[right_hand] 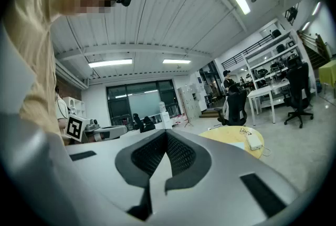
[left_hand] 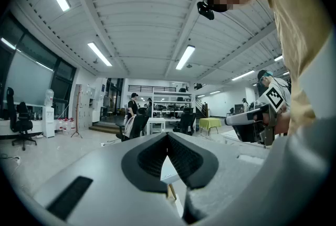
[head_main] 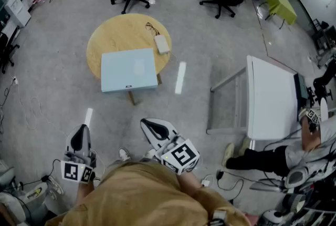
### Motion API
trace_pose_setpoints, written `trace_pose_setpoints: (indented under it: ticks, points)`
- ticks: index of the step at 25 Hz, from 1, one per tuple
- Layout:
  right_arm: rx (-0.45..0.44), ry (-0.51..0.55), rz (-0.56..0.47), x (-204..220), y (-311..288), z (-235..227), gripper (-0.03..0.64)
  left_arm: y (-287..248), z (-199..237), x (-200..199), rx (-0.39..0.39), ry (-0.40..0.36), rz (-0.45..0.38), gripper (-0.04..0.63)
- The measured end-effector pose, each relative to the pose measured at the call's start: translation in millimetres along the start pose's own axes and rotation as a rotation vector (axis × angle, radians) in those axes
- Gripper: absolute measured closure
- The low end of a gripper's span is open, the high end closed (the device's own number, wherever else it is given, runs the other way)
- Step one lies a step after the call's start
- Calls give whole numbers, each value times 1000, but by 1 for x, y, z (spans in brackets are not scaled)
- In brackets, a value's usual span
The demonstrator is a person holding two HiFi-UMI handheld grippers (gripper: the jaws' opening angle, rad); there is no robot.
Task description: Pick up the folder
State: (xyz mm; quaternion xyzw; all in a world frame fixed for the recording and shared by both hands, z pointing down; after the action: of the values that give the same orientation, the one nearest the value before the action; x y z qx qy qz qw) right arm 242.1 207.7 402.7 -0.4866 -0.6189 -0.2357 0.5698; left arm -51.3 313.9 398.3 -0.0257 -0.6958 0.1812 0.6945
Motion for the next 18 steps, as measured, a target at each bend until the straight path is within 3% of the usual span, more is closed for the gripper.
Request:
trace_pose_setpoints:
  ticks: [18]
  points:
    - [-65,-24,10,29,16,-4,617,16,-23,20,-46,8,12,592]
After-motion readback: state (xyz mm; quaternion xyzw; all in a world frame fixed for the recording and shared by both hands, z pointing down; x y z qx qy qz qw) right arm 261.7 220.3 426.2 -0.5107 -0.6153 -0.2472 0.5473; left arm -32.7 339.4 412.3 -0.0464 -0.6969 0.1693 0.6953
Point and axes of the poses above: the fingertips, and each gripper's own axes: y backward along the fingers, z to its left, x out of its underside, the point moved 10 cm from there along y, backward along the fingers, and after that the axes turned 13 degrees about z, right-handed, at the moved point
